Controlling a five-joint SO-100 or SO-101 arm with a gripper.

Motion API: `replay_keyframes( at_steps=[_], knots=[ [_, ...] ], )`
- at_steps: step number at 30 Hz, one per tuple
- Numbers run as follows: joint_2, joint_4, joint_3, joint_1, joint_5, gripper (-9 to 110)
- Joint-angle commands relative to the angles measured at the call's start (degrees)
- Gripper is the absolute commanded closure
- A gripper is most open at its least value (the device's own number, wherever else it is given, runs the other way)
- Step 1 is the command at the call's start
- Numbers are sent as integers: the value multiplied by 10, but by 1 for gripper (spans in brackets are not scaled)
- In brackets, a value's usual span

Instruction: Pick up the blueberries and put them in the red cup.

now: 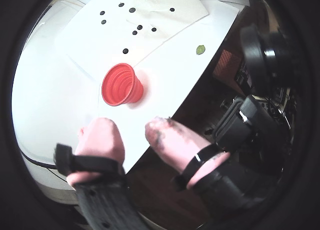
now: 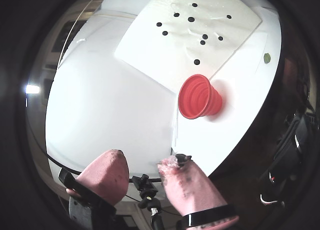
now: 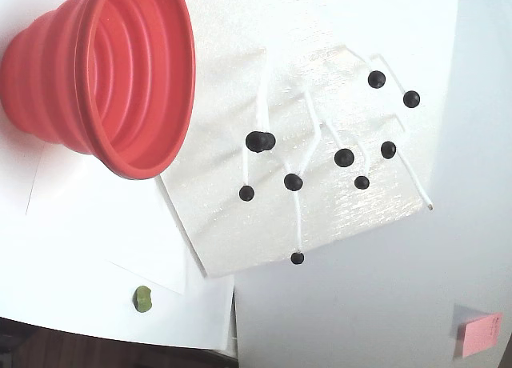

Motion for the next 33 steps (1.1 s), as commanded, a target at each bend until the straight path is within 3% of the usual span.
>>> replay_keyframes(
  at_steps=[1, 33],
  knots=[
    [-5, 0, 4, 2, -4, 90],
    [-8, -1, 4, -22, -7, 90]
  ],
)
